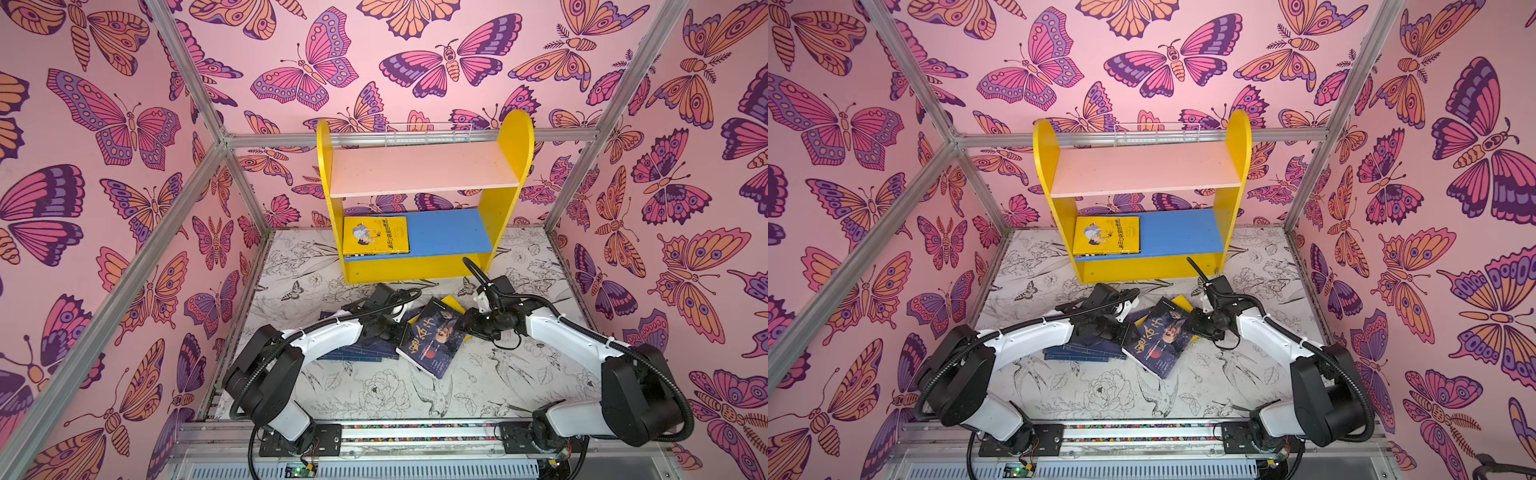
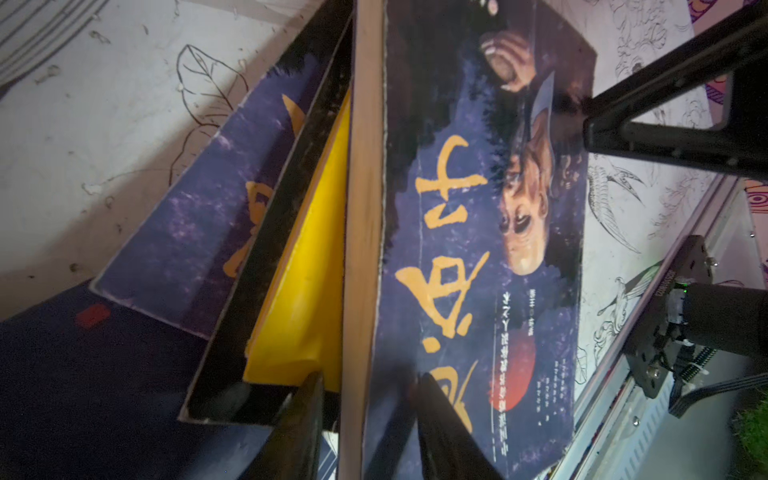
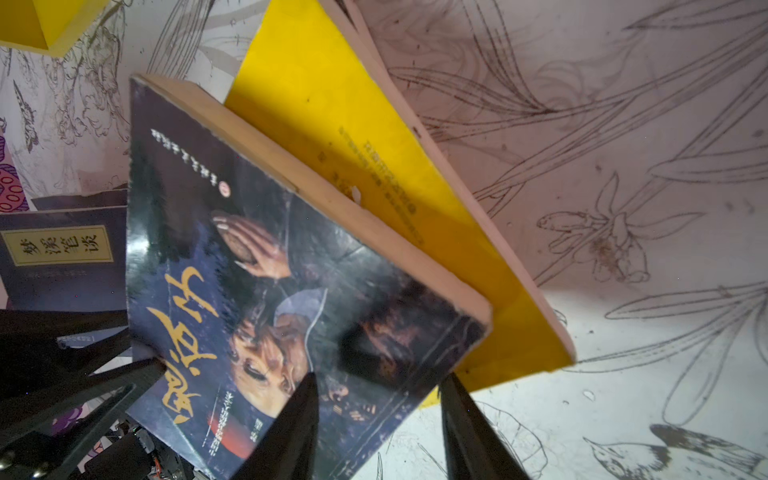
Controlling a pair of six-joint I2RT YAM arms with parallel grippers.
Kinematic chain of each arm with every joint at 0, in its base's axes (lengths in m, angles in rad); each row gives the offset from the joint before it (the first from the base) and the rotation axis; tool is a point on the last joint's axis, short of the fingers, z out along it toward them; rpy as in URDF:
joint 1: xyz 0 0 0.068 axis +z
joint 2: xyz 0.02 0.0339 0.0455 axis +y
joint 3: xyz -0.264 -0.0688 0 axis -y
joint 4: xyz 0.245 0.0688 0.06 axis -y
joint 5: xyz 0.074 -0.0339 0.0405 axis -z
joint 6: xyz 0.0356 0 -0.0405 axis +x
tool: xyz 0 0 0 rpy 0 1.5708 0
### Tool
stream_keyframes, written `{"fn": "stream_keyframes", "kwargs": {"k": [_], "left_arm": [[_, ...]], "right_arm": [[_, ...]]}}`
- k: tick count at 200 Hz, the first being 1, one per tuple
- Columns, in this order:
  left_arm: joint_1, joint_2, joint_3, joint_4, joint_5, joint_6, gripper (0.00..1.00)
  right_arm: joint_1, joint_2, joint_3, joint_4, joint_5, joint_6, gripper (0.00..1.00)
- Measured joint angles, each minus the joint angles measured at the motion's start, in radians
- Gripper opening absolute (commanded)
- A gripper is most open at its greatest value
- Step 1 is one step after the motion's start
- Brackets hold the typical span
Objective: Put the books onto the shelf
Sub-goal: 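Grasp the dark face-cover novel with both grippers and tilt it up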
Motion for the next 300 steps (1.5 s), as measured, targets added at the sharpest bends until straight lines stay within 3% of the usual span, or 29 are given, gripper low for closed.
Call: {"fn": "stream_keyframes", "kwargs": {"k": [36, 113, 203, 249, 300], "left_arm": [[-0.008, 0.048, 0.070, -0.034, -0.040, 0.010, 0.00], [-0.021, 0.142, 0.186, -0.052, -0.125, 0.055, 0.00], [-0.025, 0.329, 0.407, -0.045, -0.296, 0.301, 0.00], [-0.010, 0.441, 0.499, -0.045, -0.335, 0.386, 0.00], [-0.007, 0.480, 0.516, -0.075, -0.317, 0.389, 0.00]], "right_arm": [[-0.004, 0.006, 0.000, 0.008, 0.012, 0.001, 0.46], [-0.032, 0.022, 0.000, 0.068, 0.058, 0.072, 0.57], [-0.140, 0.087, 0.000, 0.183, 0.114, 0.128, 0.58], [-0.146, 0.091, -0.010, 0.245, 0.078, 0.093, 0.49], [-0.150, 0.045, -0.061, 0.303, 0.002, 0.053, 0.39]]}}
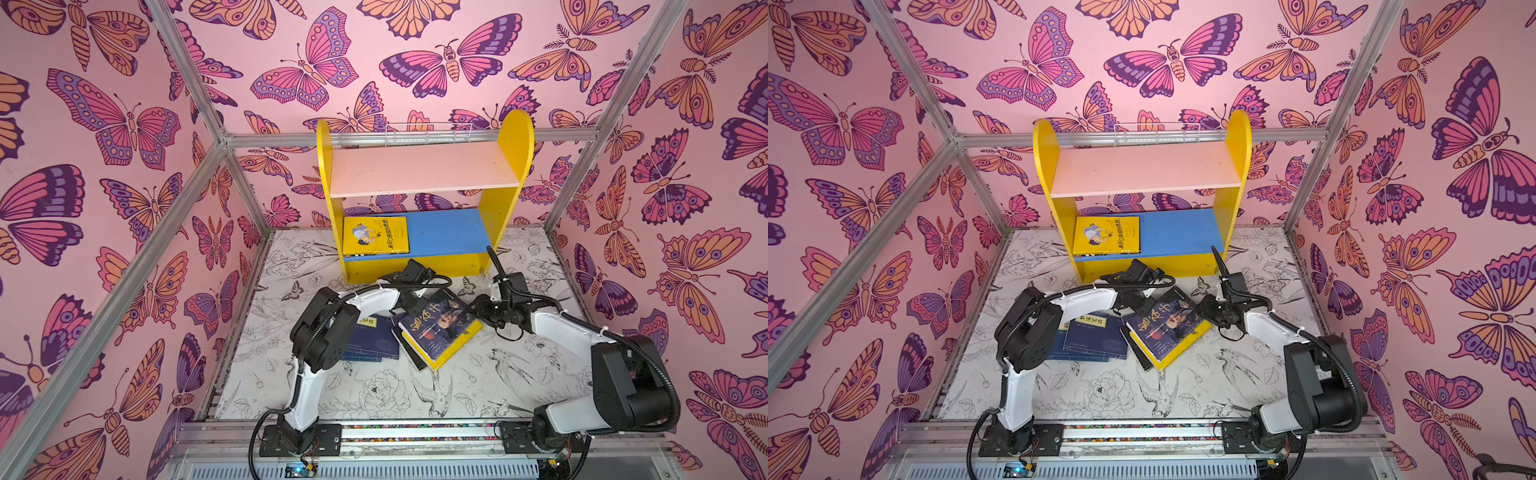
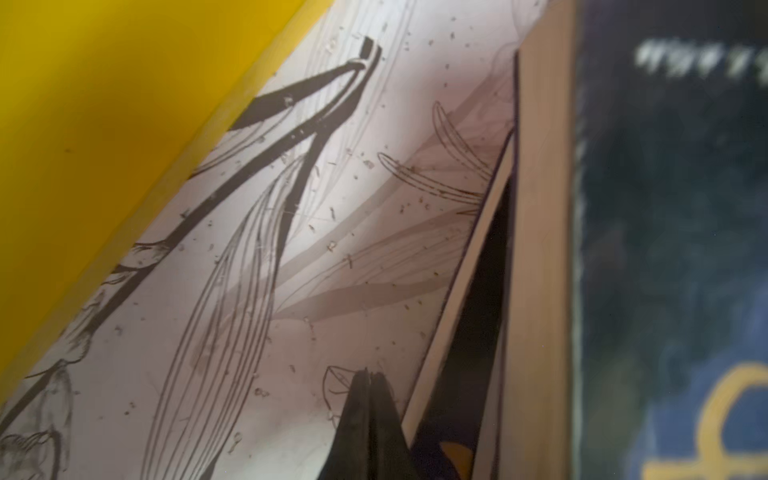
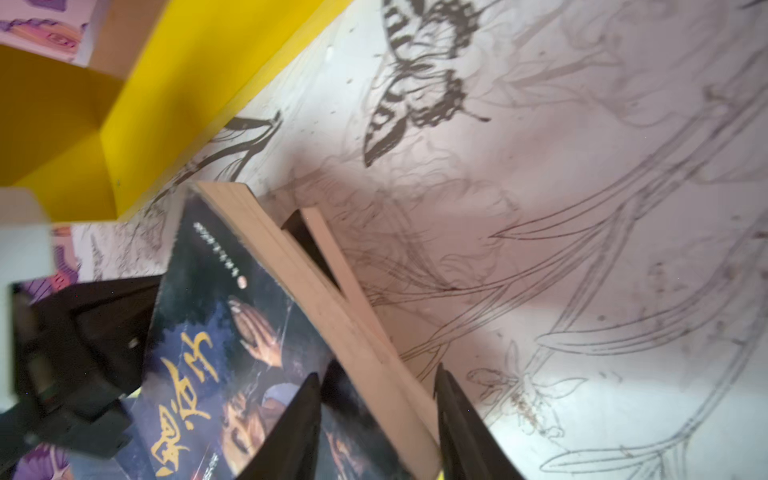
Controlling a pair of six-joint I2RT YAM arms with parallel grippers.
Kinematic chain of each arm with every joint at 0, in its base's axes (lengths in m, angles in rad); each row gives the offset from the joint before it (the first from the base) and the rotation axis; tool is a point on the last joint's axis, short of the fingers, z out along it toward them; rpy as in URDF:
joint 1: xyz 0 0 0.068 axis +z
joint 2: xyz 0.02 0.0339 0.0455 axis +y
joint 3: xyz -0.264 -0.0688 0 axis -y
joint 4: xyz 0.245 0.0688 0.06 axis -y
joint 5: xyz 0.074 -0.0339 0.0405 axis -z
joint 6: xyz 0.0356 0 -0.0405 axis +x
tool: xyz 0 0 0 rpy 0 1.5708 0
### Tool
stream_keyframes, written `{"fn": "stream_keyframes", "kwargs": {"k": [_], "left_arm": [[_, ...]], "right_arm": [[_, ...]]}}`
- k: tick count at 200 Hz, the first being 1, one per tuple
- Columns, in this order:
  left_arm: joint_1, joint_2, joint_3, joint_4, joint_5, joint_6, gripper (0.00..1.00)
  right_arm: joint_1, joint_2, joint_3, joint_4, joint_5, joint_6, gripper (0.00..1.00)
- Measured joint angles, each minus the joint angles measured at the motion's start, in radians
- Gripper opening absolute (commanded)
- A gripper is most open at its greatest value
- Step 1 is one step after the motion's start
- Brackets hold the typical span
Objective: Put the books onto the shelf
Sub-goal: 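Grasp the dark face-cover novel with both grippers and tilt it up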
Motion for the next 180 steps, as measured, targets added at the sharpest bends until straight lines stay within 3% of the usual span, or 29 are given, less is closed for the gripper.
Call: {"fn": "stream_keyframes", "kwargs": {"k": [23, 40, 75, 118, 157, 180], "left_arm": [[0.000, 0.009, 0.008, 0.000, 0.019, -0.018, 0.00], [0.002, 0.009, 0.008, 0.002, 0.016, -0.042, 0.00], [0.056, -0.062, -0.025, 0.009, -0.011, -0.163, 0.00], [0.217, -0.411, -0.179, 0.006, 0.021, -0.336, 0.25], [0.199, -0.619, -0.348, -0.006, 0.235, -0.439, 0.68], [0.188, -0.628, -0.443, -0.034, 0.370, -0.496, 0.82]], "right_arm": [[0.000, -0.025, 0.000, 0.006, -0.021, -0.015, 0.38], [0.000, -0.030, 0.000, 0.006, -0.019, -0.024, 0.42], [0.000, -0.030, 0.000, 0.004, 0.011, -0.029, 0.43], [0.000, -0.030, -0.005, 0.006, 0.032, -0.030, 0.44], [0.001, -0.030, -0.018, 0.008, 0.039, -0.034, 0.45], [0.001, -0.030, -0.018, 0.009, 0.036, -0.037, 0.45]]}}
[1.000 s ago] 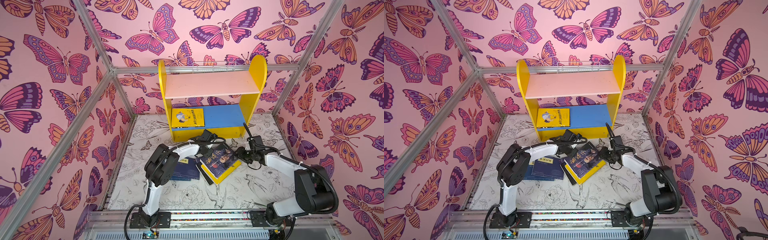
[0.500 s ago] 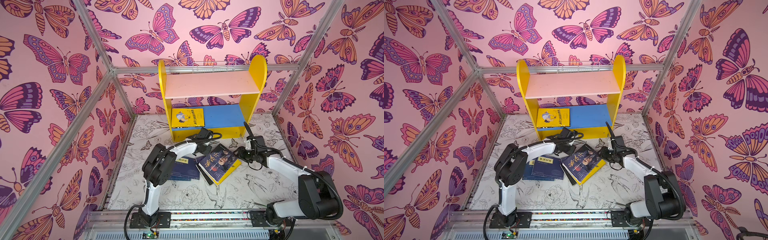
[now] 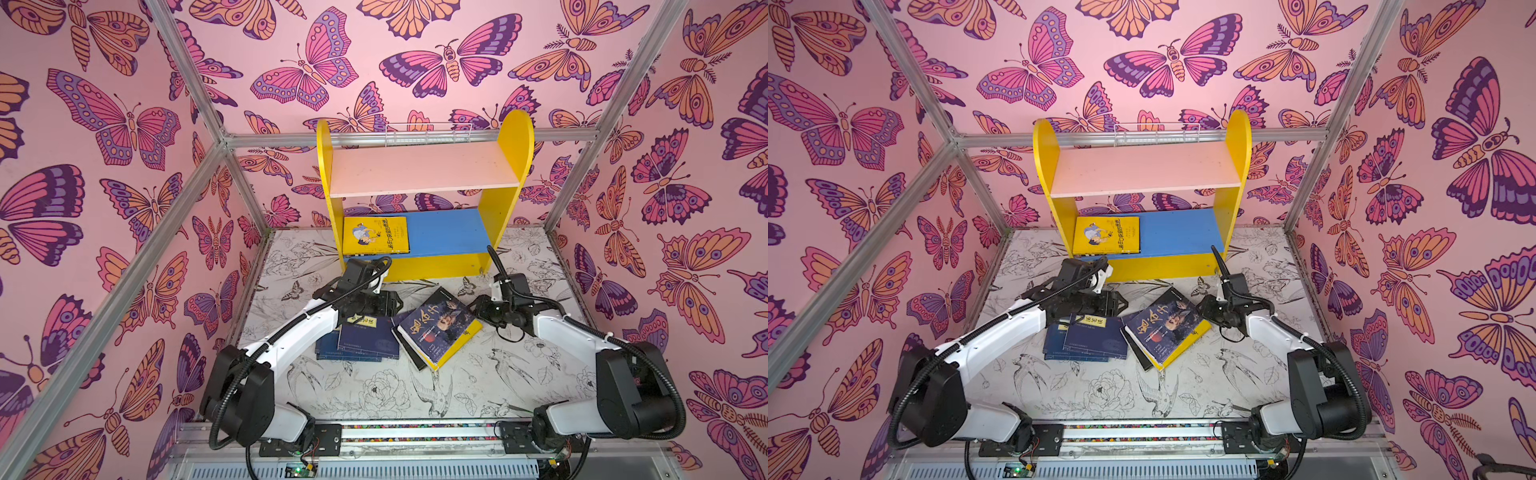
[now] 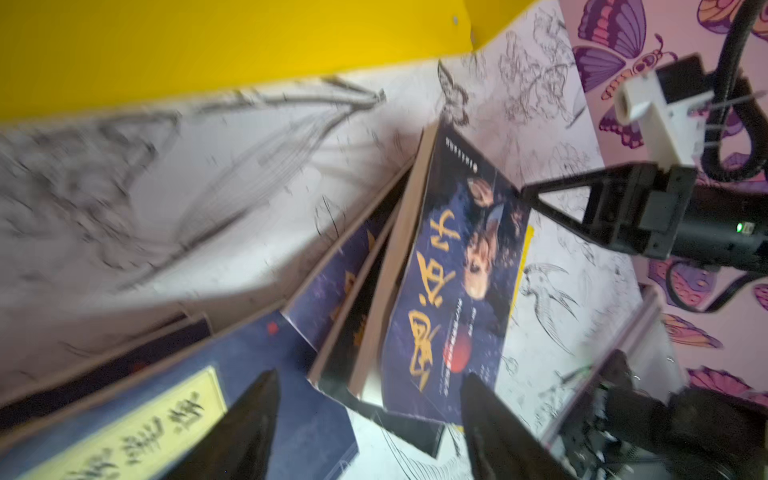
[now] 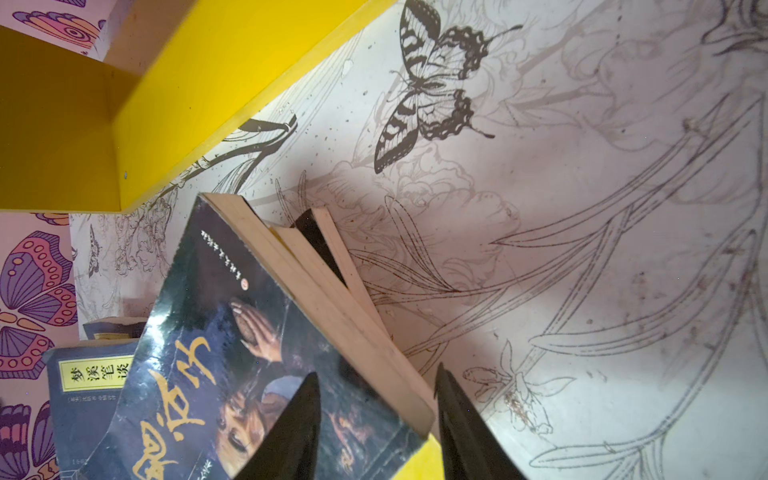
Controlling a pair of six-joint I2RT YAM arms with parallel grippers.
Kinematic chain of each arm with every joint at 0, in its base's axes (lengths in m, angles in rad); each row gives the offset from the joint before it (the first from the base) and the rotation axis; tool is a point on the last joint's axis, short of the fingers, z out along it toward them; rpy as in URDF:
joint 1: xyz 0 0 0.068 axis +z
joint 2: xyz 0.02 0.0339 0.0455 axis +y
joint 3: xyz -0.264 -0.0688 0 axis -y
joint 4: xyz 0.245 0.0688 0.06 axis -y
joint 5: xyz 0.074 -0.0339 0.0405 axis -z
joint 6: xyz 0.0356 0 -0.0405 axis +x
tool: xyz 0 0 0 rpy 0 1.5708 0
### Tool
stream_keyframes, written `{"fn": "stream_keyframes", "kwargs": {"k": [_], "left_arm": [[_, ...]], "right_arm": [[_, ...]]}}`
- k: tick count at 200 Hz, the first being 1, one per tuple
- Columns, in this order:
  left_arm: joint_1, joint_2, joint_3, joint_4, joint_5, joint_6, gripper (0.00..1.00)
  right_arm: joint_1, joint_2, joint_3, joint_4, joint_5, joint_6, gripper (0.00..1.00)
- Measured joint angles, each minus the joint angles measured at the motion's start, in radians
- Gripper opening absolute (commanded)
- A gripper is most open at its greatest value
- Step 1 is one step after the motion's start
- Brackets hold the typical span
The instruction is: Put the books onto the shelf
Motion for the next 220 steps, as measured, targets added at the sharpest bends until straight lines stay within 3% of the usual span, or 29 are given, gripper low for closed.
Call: {"fn": "stream_keyframes", "kwargs": {"k": [34, 55, 114, 149, 196, 220], "left_arm": [[-0.039, 0.015, -0.039, -0.030, 0.115, -0.004, 0.84], [-0.063, 0.056, -0.035, -0.027, 0.167, 0.004, 0.79], [-0.069, 0.171, -0.029, -0.019, 0.201, 0.010, 0.76], [-0.069, 0.196, -0.007, 0.011, 0.198, 0.002, 0.63], [-0.064, 0.261, 0.029, 0.012, 0.166, -0.013, 0.34], [-0.061, 0.265, 0.051, 0.013, 0.129, -0.018, 0.32]], "right_arm": [[0.000, 0.001, 0.000, 0.004, 0.000, 0.000, 0.45], [0.000, 0.004, 0.000, 0.006, -0.001, 0.000, 0.45], [0.000, 0.004, 0.000, 0.006, 0.000, -0.015, 0.45], [0.000, 0.004, 0.000, 0.006, -0.002, -0.019, 0.45], [-0.001, 0.005, 0.000, 0.013, 0.004, -0.015, 0.45], [-0.003, 0.008, 0.000, 0.025, 0.009, -0.011, 0.45]]}}
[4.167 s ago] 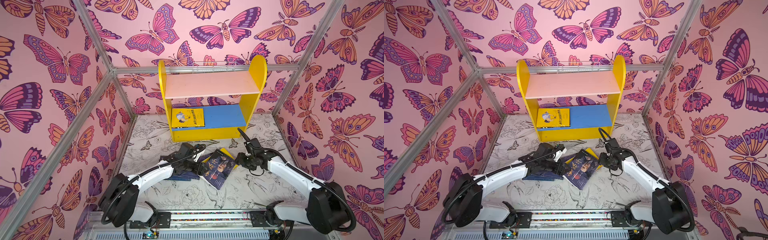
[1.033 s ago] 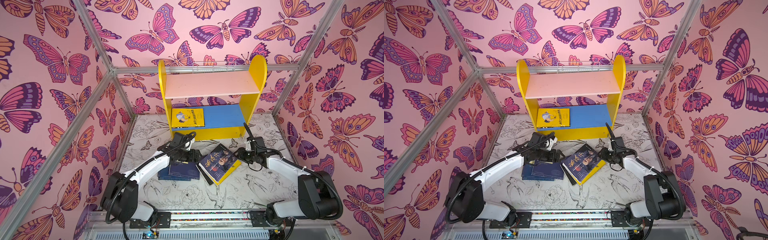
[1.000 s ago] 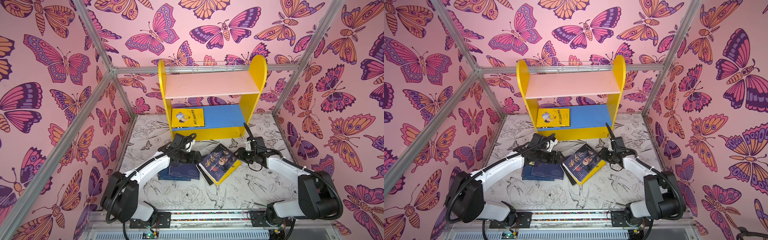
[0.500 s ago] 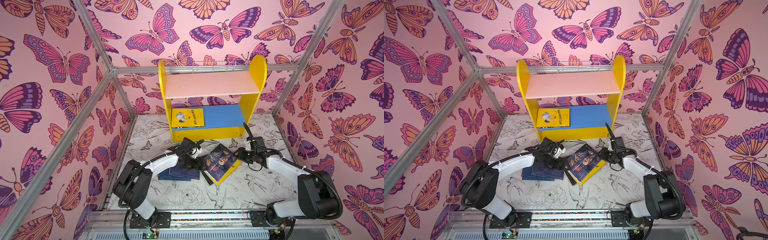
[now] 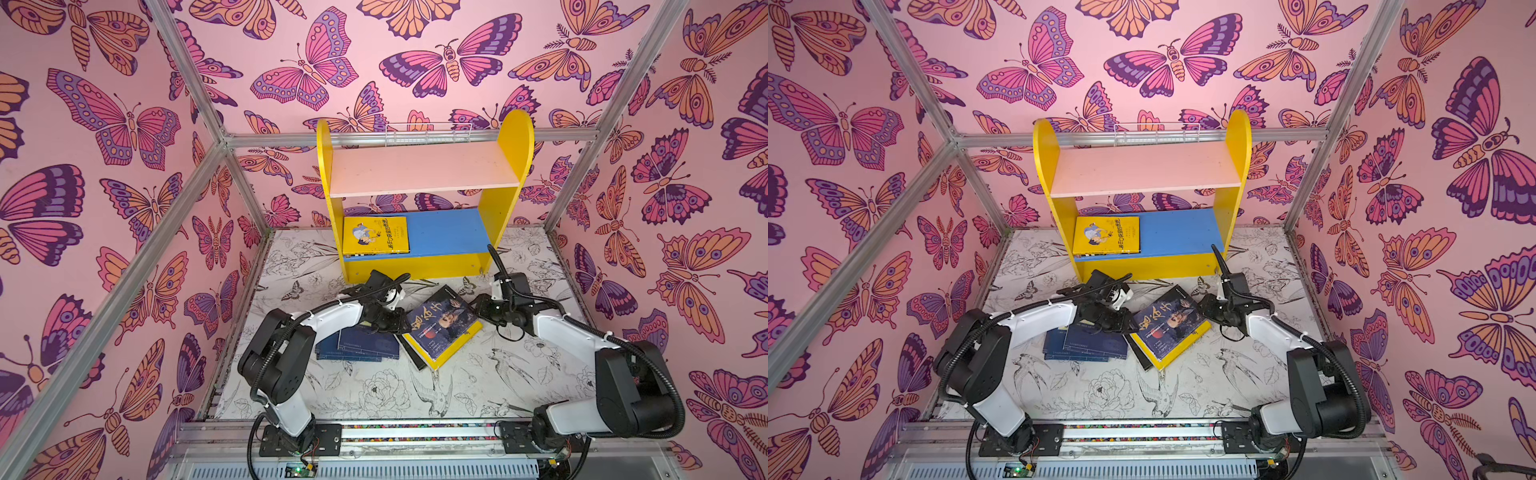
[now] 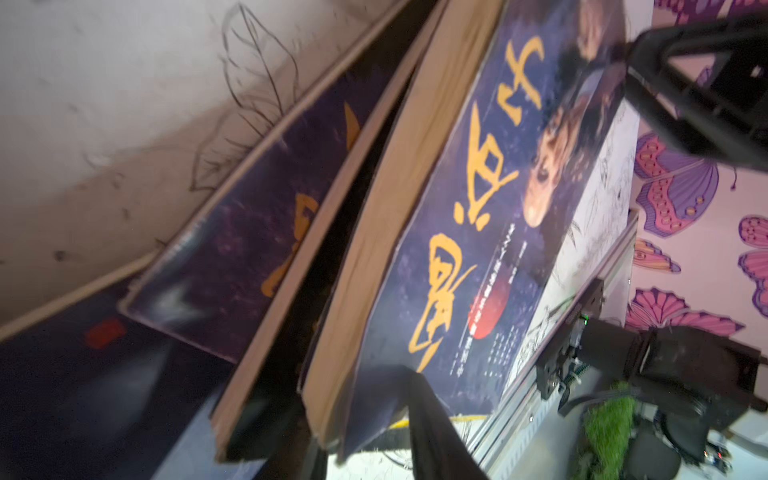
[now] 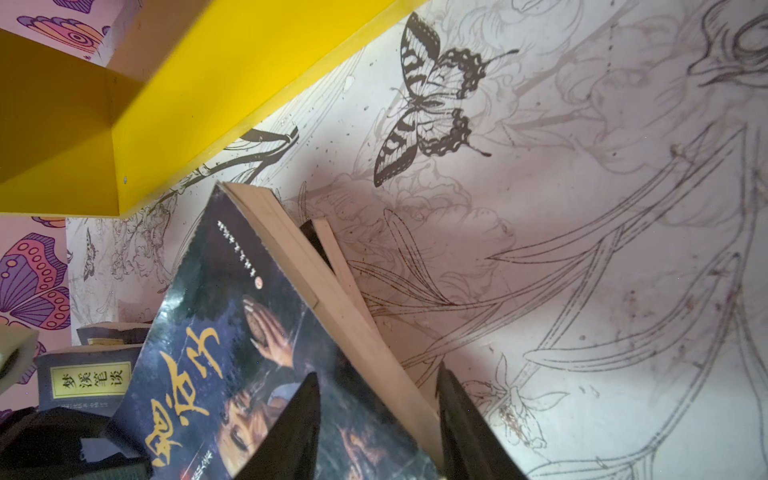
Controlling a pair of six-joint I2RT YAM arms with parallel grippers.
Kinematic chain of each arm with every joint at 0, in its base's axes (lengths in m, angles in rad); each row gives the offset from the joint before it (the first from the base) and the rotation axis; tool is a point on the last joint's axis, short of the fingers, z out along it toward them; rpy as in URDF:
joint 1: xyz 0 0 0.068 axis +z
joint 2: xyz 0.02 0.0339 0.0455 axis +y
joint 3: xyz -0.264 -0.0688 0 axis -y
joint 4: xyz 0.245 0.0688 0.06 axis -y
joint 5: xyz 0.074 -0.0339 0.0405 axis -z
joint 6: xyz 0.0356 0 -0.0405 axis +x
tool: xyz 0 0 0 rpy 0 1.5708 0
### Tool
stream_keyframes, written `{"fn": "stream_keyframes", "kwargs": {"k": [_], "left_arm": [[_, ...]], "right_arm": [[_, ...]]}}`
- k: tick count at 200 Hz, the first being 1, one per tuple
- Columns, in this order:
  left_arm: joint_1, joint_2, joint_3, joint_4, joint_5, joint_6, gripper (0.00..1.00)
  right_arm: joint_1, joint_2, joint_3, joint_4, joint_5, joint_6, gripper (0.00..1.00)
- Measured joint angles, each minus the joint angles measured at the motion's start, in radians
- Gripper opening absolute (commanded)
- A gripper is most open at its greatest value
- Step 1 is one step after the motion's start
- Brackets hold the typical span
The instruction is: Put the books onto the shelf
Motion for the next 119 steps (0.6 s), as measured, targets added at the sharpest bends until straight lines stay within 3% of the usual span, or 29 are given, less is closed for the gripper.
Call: {"fn": "stream_keyframes", "kwargs": {"k": [119], "left_arm": [[0.026, 0.098, 0.108, 0.071, -0.081, -0.006, 0.18]], "right_arm": [[0.000, 0.043, -0.035, 0.091, -0.016, 0.039, 0.45]]}}
